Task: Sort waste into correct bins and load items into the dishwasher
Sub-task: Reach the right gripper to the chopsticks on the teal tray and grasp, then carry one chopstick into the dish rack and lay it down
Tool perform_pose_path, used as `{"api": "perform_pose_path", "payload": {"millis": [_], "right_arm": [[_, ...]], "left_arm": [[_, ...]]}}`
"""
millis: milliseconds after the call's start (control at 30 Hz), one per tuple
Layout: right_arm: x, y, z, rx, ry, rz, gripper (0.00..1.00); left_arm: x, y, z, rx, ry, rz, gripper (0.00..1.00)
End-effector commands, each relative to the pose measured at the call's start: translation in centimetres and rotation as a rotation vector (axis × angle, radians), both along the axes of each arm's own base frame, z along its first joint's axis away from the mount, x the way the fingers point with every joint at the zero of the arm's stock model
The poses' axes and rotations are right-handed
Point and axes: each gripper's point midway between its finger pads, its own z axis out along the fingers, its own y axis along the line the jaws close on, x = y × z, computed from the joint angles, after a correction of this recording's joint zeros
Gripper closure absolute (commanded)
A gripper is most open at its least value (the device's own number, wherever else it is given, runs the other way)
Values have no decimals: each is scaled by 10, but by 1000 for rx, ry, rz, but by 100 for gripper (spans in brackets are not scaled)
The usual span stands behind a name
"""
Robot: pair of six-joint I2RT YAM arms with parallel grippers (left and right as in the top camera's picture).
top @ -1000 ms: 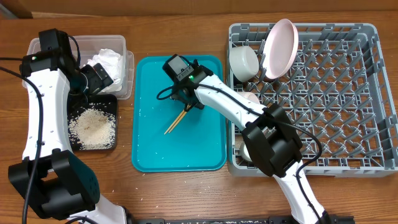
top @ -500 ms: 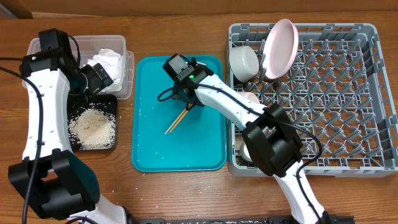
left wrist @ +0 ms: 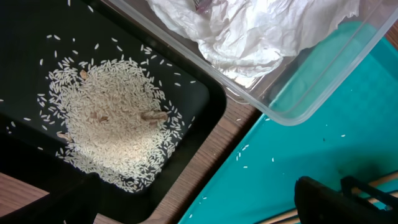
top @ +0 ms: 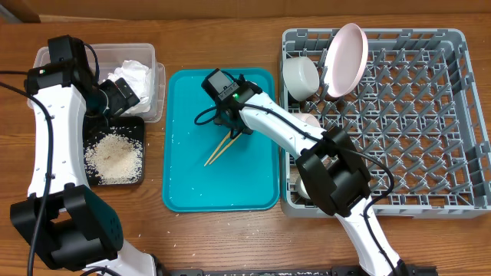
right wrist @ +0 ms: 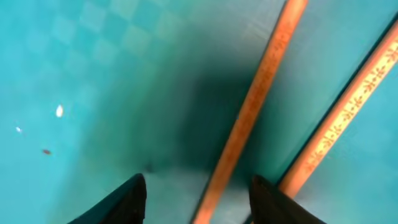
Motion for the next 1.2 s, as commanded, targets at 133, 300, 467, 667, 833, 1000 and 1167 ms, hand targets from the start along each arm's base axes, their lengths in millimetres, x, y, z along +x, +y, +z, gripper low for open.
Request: {"api": "perform_pose_path", "payload": {"millis": [133, 300, 467, 667, 833, 1000, 1167], "right_arm": [[-11, -3, -14, 2, 61, -30, 81], [-11, -4, -17, -1, 59, -17, 96], [-6, 9, -5, 11, 34, 176, 96], [5, 30, 49, 44, -44, 377, 96], [4, 9, 151, -22, -141, 453, 96], [2, -60, 249, -77, -251, 280, 96], [-8, -165, 303, -46, -254, -6, 96]], "left_arm": [[-1, -3, 6, 1, -17, -20, 0], [-1, -2, 6, 2, -17, -20, 0], [-1, -3, 6, 1, -17, -19, 0], [-1, -3, 6, 1, -17, -20, 0], [-1, -3, 6, 1, -17, -20, 0], [-1, -3, 6, 1, -17, -20, 0], [-1, -2, 6, 2, -17, -20, 0]]}}
